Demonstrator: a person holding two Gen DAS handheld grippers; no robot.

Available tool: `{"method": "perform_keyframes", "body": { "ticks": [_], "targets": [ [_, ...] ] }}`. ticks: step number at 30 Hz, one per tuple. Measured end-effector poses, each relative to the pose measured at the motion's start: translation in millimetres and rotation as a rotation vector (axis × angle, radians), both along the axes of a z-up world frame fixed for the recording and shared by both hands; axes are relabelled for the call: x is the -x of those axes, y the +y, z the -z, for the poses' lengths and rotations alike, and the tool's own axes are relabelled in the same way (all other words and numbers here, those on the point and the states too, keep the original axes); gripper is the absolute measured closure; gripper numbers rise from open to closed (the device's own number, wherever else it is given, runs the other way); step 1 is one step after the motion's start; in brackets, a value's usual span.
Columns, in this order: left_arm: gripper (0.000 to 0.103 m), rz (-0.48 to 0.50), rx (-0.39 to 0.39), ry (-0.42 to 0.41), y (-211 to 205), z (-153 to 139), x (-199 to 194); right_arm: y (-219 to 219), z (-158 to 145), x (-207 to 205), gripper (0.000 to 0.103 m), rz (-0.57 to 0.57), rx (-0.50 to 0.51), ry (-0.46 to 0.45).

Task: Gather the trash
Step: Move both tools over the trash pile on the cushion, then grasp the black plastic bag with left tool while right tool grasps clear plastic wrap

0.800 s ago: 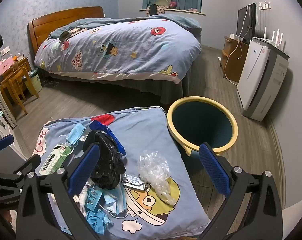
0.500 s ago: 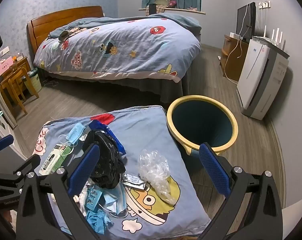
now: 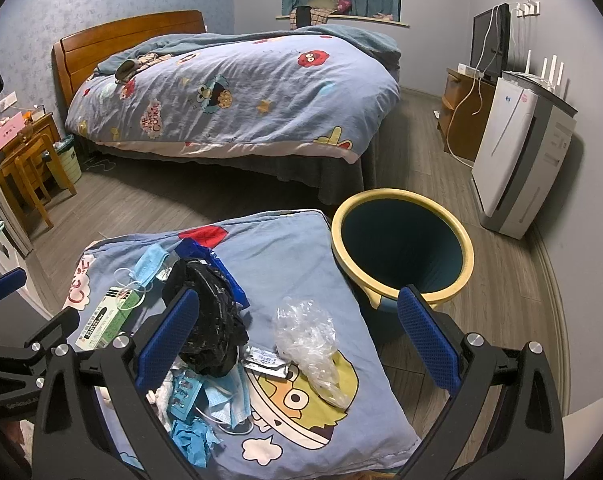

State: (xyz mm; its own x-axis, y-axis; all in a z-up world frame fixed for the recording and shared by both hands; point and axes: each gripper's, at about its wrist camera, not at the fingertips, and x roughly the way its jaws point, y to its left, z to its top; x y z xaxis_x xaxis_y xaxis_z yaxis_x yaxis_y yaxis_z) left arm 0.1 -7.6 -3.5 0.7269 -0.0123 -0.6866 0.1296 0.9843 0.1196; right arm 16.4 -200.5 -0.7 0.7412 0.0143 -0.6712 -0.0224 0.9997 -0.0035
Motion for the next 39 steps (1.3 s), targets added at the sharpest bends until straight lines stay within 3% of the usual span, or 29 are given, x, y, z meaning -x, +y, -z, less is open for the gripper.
{"method": "perform_keyframes", "body": {
  "ticks": [5,8,13,17,23,28,30,33,36,39],
  "targets": [
    [0.005,0.034,-0.017,0.008,-8,6,-12,-10,4,-15,0.006,0.019,-0.035,0.07],
    [0.005,0.039,0.027,0.091,-10,22,-32,-28,14,-35,0.006,0.077,-0.063,0.135],
    [0.005,0.046,0.046,0.137,-17,49,-60,-58,38,-67,0.006,0.166,-0.144,0.233],
    [0.007,0.094,0.052,0.157,-27,61,-72,-72,67,-81,0.028,0.216,-0.206,0.326],
    [0.009,0.201,0.048,0.16,-56,69,-67,-68,110,-95,0.052,0.173,-0.219,0.452],
    [0.024,0.267,-0.001,0.256,-78,98,-69,-63,135,-103,0.067,0.133,-0.254,0.541],
    [0.03,0.278,-0.02,0.278,-82,107,-69,-62,141,-104,0.083,0.121,-0.276,0.571],
    [0.042,0.282,-0.024,0.317,-85,119,-74,-60,141,-103,0.095,0.107,-0.28,0.575],
    [0.053,0.285,-0.011,0.341,-84,124,-76,-60,138,-103,0.098,0.091,-0.271,0.559],
    [0.073,0.291,-0.022,0.32,-83,116,-76,-63,132,-101,0.099,0.097,-0.262,0.538]
  ]
}}
